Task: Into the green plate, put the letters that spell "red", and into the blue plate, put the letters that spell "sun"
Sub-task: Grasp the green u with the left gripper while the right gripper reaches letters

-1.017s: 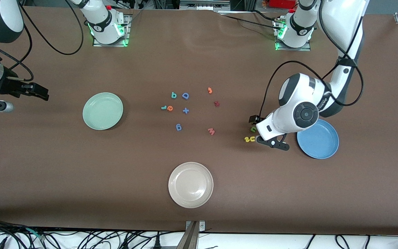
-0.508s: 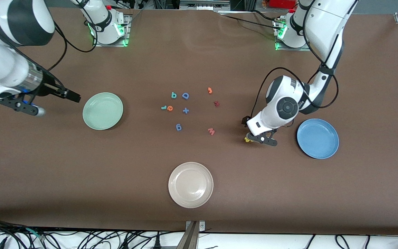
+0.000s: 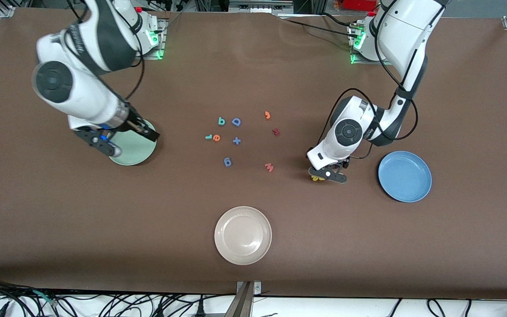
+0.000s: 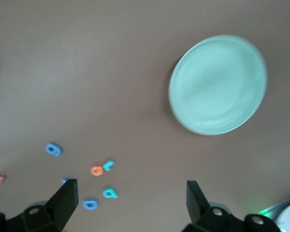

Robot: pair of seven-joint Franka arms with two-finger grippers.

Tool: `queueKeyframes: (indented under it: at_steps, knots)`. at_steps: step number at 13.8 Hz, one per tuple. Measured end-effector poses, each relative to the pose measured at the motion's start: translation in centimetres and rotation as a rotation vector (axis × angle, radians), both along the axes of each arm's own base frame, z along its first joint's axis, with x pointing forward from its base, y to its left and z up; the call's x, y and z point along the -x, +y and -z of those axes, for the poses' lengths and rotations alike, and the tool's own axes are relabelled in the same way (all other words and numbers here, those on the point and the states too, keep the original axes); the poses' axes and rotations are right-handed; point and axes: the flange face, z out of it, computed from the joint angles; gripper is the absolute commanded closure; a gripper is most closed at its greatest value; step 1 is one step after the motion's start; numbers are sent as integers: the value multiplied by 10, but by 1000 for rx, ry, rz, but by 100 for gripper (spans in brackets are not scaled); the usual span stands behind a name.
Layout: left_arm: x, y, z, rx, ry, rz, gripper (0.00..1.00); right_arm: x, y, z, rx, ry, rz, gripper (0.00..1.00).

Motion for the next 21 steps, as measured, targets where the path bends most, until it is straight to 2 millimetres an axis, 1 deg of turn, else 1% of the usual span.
queueKeyframes:
  at_steps: [2, 3, 4, 5, 6, 8, 9, 11, 13, 15, 17, 18, 19, 20, 21]
  knots:
    - [0, 0, 1, 1, -3, 0, 13, 7, 49, 30, 0, -11, 93, 1]
    - [0, 1, 3, 1, -3, 0, 14, 11, 70, 48, 3, -11, 136, 1]
    - [0, 1, 4, 1, -3, 0, 17, 15, 85, 66, 14, -3, 175, 1]
    - [0, 1, 6, 2, -3, 0, 22, 18, 94, 83, 28, 12, 212, 1]
    - [0, 1, 8, 2, -3, 0, 34, 19, 98, 100, 43, 33, 255, 1]
    - [0, 0, 9, 3, -4, 0, 78, 21, 101, 129, 71, 70, 335, 1]
    - [0, 0, 9, 3, -4, 0, 86, 21, 103, 142, 83, 85, 376, 1]
    - [0, 0, 9, 3, -4, 0, 100, 22, 110, 161, 97, 92, 494, 1]
    - [0, 0, 9, 3, -5, 0, 100, 26, 119, 178, 107, 98, 571, 1]
    - [-1, 0, 8, 4, -7, 0, 100, 30, 125, 189, 115, 105, 606, 1]
    - [-5, 3, -2, -3, -3, 2, 100, 35, 132, 197, 127, 111, 652, 2]
    - [-10, 8, -15, -16, 14, 6, 100, 36, 135, 201, 131, 111, 685, 3]
    - [-18, 18, -35, -30, 33, 15, 100, 38, 137, 205, 133, 110, 713, 5]
    - [-26, 32, -57, -38, 51, 38, 100, 41, 138, 211, 130, 106, 732, 5]
    - [-34, 50, -77, -39, 63, 65, 100, 46, 137, 218, 125, 101, 742, 4]
